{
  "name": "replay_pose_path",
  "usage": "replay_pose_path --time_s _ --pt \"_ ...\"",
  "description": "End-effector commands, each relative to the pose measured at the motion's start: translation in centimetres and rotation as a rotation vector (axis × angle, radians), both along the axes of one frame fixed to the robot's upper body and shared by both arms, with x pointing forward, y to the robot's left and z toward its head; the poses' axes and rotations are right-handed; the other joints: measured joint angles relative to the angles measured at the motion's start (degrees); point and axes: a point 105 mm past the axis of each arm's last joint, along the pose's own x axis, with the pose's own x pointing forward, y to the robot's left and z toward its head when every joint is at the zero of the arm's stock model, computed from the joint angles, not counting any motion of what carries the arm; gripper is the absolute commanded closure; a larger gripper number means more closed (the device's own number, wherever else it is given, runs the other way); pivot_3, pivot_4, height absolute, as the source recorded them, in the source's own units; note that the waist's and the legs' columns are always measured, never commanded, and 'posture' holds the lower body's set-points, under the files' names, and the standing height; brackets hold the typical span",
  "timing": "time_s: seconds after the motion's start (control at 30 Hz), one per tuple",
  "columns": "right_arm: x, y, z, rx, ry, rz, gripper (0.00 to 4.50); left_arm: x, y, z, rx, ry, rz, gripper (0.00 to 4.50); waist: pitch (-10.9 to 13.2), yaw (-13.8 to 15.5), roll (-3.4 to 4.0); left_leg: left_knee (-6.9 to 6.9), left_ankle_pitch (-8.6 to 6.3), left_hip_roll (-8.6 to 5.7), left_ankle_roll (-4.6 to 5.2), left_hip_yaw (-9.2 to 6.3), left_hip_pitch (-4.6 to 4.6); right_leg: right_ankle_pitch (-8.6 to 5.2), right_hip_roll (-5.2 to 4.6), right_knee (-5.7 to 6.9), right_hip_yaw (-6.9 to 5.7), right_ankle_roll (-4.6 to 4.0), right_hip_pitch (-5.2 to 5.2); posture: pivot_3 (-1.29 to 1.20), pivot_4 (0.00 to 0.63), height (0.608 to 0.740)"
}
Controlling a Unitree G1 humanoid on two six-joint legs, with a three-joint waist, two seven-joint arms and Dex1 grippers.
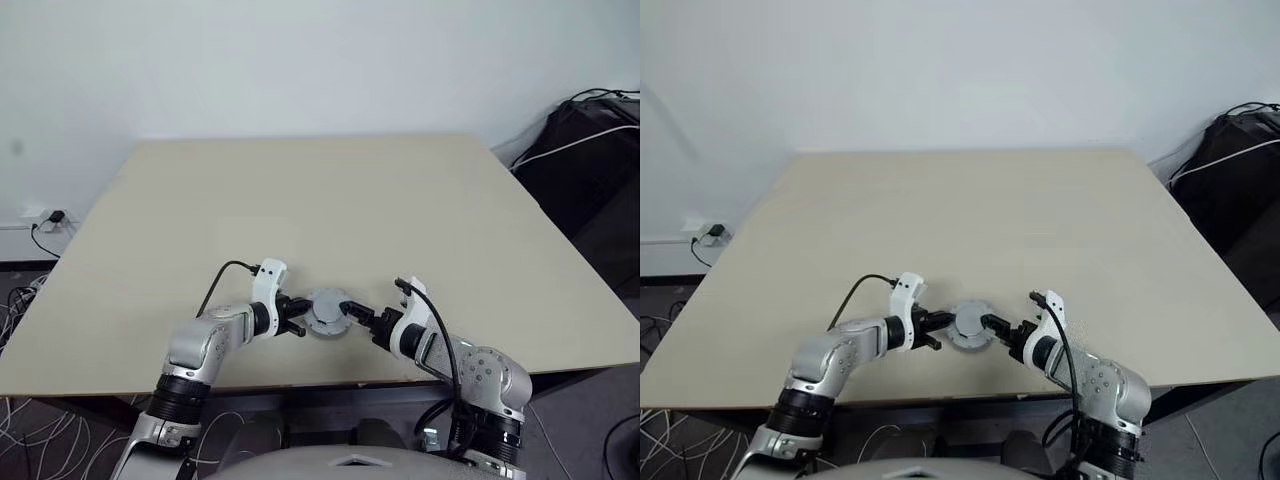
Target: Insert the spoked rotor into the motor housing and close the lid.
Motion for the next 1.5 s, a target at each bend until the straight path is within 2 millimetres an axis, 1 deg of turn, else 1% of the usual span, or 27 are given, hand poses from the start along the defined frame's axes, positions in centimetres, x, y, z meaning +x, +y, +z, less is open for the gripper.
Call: replay_pose_path --time_s 0.03,0.13,0.3,0.37,0.43,0.47,0.57,0.6,0.7,0.83,1.0,1.07,1.2,1.23,1.33,1.5 --pt "0.3 3.7 2.0 0.210 -0.031 0.047 0.02 -0.4 -0.3 -0.3 0.002 0.013 -0.016 4.50 0.00 -0.07 0.03 -0.02 0.00 0.00 0.00 0.00 0.00 0.00 0.00 -0.03 0.00 0.00 0.00 0.00 0.000 0.740" --pt "0.2 4.4 2.4 0.264 -0.034 0.063 0.02 -0.4 -0.2 -0.2 0.003 0.013 -0.014 4.50 -0.01 -0.13 0.09 -0.09 0.00 0.00 0.00 0.00 -0.02 0.01 0.00 -0.14 0.00 0.00 0.00 0.00 0.000 0.740" --pt "0.7 4.8 1.3 0.297 0.012 0.006 0.02 -0.4 -0.2 -0.2 0.000 0.012 -0.015 4.50 -0.04 -0.47 0.11 -0.19 -0.01 0.00 0.01 -0.01 -0.02 0.03 0.01 -0.33 0.00 0.03 0.03 0.00 0.000 0.740" --pt "0.7 5.1 1.3 0.325 0.014 0.003 0.02 -0.4 -0.3 -0.2 -0.001 0.011 -0.016 4.50 -0.05 -0.84 0.13 -0.19 -0.01 0.01 0.01 -0.01 -0.02 0.04 0.01 -0.34 0.00 0.05 0.04 0.00 0.000 0.740" --pt "0.5 5.5 1.8 0.355 -0.001 0.027 0.02 -0.4 -0.4 -0.2 -0.002 0.011 -0.016 4.50 -0.05 -1.04 0.14 -0.19 -0.01 0.01 0.01 -0.01 -0.01 0.06 0.00 -0.35 0.01 0.06 0.06 0.00 0.000 0.740" --pt "0.3 5.8 2.4 0.377 -0.018 0.046 0.02 -0.4 -0.4 -0.2 -0.003 0.011 -0.015 4.50 -0.04 -1.07 0.15 -0.19 -0.01 0.01 0.01 -0.01 -0.01 0.07 0.00 -0.35 0.01 0.06 0.06 0.00 0.000 0.740" --pt "-0.3 6.7 4.9 0.477 -0.090 0.118 0.02 -0.5 -0.3 -0.2 -0.003 0.012 -0.012 4.50 0.04 -1.08 0.27 -0.18 -0.01 0.01 0.01 -0.02 -0.04 0.08 0.00 -0.35 0.02 0.07 0.02 0.00 0.000 0.740" --pt "-0.4 6.8 5.4 0.496 -0.104 0.134 0.02 -0.5 -0.2 -0.2 -0.002 0.013 -0.011 4.50 0.07 -1.10 0.31 -0.19 -0.01 0.01 0.01 -0.03 -0.06 0.08 0.01 -0.36 0.01 0.06 0.00 0.00 0.000 0.740" --pt "-0.6 6.9 5.9 0.509 -0.113 0.158 0.02 -0.5 -0.2 -0.3 0.000 0.015 -0.008 4.50 0.08 -1.07 0.31 -0.31 -0.01 0.01 0.02 -0.04 -0.13 0.11 0.02 -0.44 0.01 0.11 -0.10 0.00 0.000 0.740" --pt "-1.2 7.1 5.4 0.484 -0.082 0.187 0.02 -0.5 -0.3 -0.3 -0.005 0.014 -0.004 4.50 0.08 -1.05 0.31 -0.48 -0.02 0.01 0.03 -0.03 -0.13 0.23 0.02 -0.56 0.02 0.23 -0.13 0.00 0.000 0.740" --pt "-1.6 7.0 4.0 0.406 -0.031 0.190 0.02 -0.6 -0.2 -0.3 -0.008 0.013 0.001 4.50 0.09 -1.19 0.32 -0.49 -0.03 0.04 0.02 -0.02 -0.12 0.19 0.03 -0.56 0.02 0.22 -0.15 0.00 0.000 0.740" --pt "-1.8 6.9 3.4 0.383 -0.011 0.185 0.02 -0.6 -0.2 -0.3 -0.008 0.013 0.002 4.50 0.09 -1.25 0.32 -0.48 -0.02 0.04 0.02 -0.02 -0.12 0.11 0.03 -0.55 0.03 0.08 -0.14 0.00 0.000 0.740" --pt "-1.5 6.7 3.3 0.379 -0.014 0.158 0.02 -0.6 -0.2 -0.3 -0.009 0.011 0.001 4.50 0.08 -1.38 0.31 -0.46 -0.02 0.04 0.02 -0.02 -0.11 0.10 0.03 -0.56 0.03 0.07 -0.11 0.00 0.000 0.740" --pt "-1.4 6.6 3.3 0.380 -0.018 0.149 0.20 -0.6 -0.3 -0.3 -0.010 0.010 0.000 4.50 0.08 -1.39 0.32 -0.46 -0.02 0.04 0.02 -0.02 -0.11 0.10 0.03 -0.56 0.03 0.07 -0.11 0.00 0.000 0.740" --pt "-1.2 6.4 3.4 0.382 -0.024 0.129 0.91 -0.6 -0.3 -0.3 -0.012 0.008 -0.001 4.50 0.09 -1.39 0.32 -0.46 -0.02 0.04 0.02 -0.02 -0.11 0.11 0.04 -0.56 0.02 0.08 -0.12 0.00 0.000 0.740" --pt "-1.1 6.2 3.3 0.375 -0.028 0.114 2.57 -0.6 -0.3 -0.2 -0.014 0.006 -0.003 4.50 0.09 -1.36 0.32 -0.48 -0.02 0.03 0.03 -0.02 -0.13 0.18 0.04 -0.57 0.02 0.21 -0.14 0.00 0.000 0.740"
